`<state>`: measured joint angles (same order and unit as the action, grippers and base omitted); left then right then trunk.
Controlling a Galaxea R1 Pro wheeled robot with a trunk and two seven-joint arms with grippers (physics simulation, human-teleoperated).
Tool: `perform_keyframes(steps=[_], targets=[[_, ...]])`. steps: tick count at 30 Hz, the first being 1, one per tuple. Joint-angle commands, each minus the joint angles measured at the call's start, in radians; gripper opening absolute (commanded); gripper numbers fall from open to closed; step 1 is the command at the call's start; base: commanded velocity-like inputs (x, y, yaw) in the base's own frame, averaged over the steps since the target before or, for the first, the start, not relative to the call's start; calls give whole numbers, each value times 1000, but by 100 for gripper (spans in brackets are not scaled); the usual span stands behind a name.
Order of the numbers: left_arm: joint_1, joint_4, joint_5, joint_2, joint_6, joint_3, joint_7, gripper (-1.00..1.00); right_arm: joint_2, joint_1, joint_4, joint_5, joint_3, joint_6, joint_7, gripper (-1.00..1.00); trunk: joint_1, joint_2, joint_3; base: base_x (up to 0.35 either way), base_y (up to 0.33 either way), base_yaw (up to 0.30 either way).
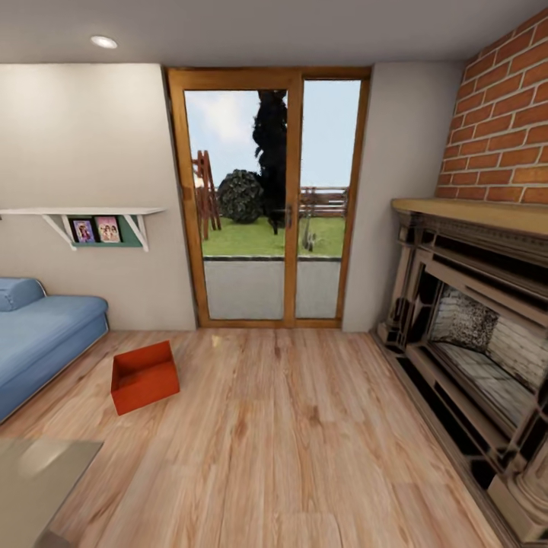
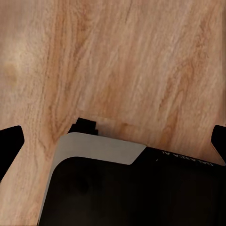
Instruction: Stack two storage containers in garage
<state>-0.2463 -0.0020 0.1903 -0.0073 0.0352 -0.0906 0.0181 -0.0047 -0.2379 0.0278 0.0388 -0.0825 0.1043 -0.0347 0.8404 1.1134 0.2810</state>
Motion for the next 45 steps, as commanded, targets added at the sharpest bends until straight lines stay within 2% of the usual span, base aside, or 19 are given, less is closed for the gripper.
perform_keyframes(steps=[1,45], targets=[[-1,1,0,0,3,-8,2,100,0,-1,3,4,-8,5,-4,100,1,1,1,320,0,0],[-1,2,0,2,3,-8,2,100,2,-1,4,3,-6,5,-4,100,1,1,1,320,0,0]])
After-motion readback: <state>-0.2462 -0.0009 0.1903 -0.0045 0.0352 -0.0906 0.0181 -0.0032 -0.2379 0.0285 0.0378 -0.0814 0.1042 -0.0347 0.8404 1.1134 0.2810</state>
